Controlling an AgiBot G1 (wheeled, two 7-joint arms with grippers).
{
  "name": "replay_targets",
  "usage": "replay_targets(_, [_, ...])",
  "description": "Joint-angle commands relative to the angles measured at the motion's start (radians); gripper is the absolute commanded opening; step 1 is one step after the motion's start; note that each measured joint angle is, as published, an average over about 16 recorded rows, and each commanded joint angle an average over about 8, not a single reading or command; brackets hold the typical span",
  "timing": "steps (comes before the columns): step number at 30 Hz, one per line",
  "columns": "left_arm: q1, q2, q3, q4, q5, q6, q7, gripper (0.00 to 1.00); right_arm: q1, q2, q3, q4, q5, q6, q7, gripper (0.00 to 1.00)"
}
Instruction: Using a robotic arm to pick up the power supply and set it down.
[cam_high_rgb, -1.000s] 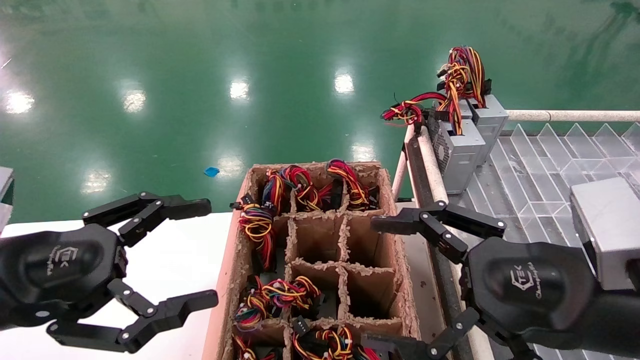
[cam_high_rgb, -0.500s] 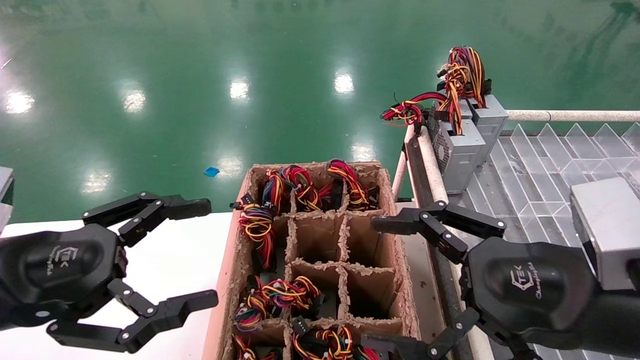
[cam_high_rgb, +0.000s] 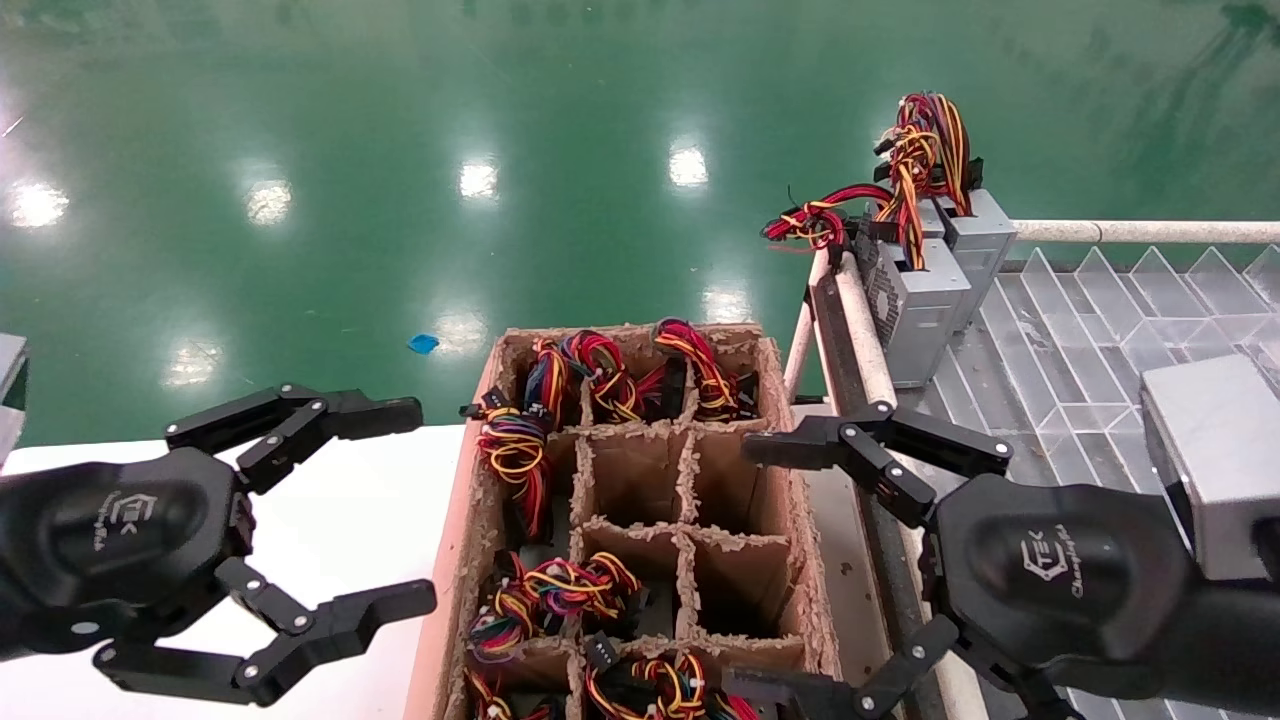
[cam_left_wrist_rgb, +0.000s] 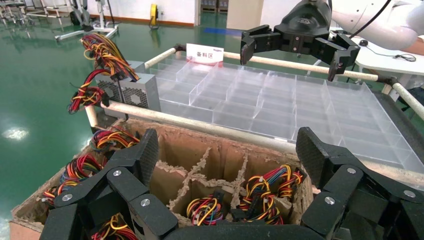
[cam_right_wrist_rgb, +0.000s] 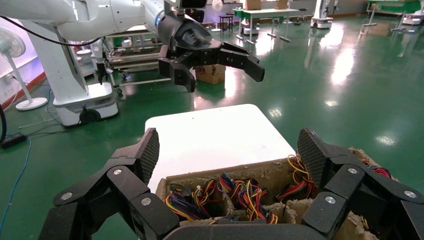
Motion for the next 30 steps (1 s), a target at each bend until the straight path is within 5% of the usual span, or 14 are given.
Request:
replay_targets(1, [0.0, 0.0, 0.0, 0.0, 0.0, 0.0, 0.0, 1.0, 0.0, 0.0, 0.0, 0.0, 0.0, 0.0, 0.0, 1.0])
replay_targets(30, [0.0, 0.0, 0.0, 0.0, 0.0, 0.0, 0.0, 1.0, 0.0, 0.0, 0.0, 0.0, 0.0, 0.0, 0.0, 1.0])
